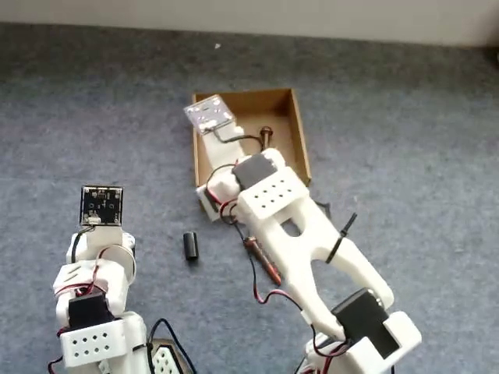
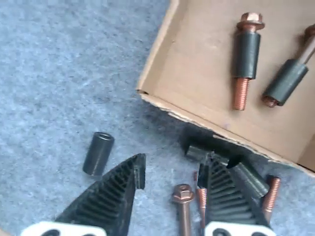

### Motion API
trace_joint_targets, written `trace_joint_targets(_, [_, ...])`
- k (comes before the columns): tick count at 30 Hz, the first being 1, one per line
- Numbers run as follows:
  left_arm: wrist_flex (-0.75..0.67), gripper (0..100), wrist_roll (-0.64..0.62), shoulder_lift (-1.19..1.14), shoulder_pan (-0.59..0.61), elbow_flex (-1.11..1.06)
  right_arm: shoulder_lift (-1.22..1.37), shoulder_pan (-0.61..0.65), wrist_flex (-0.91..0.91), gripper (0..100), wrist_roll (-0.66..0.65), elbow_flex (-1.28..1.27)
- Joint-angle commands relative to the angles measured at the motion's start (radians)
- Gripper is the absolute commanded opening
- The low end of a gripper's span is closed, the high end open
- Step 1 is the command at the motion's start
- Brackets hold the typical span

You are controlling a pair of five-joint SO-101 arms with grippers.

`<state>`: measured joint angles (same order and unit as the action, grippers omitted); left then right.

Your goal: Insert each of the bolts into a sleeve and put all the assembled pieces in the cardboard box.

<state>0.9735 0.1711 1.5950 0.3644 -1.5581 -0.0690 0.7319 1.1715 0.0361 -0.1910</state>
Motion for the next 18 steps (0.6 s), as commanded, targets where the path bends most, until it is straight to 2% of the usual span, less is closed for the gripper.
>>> trace_joint_targets(1, [-0.018,1,0.006,0.005,0.012,0.051,-0.045,0.062,0.005,16.6,0.066,0.041])
trace_joint_targets(4, [-0.018,1,0.006,0.005,0.016,0.053,-0.044,0.084,-0.007,16.6,0.138,0.019])
trace_joint_targets(8, [-0.014,1,-0.034,0.005,0.108,0.076,-0.044,0.119,-0.093,16.6,0.195,-0.053])
trace_joint_targets(10, [-0.017,1,-0.08,0.005,0.137,0.077,-0.044,0.148,-0.156,16.6,0.212,-0.108])
trace_joint_targets(18, [-0.018,1,-0.083,0.005,0.142,0.079,-0.042,0.231,-0.323,16.6,0.222,-0.22])
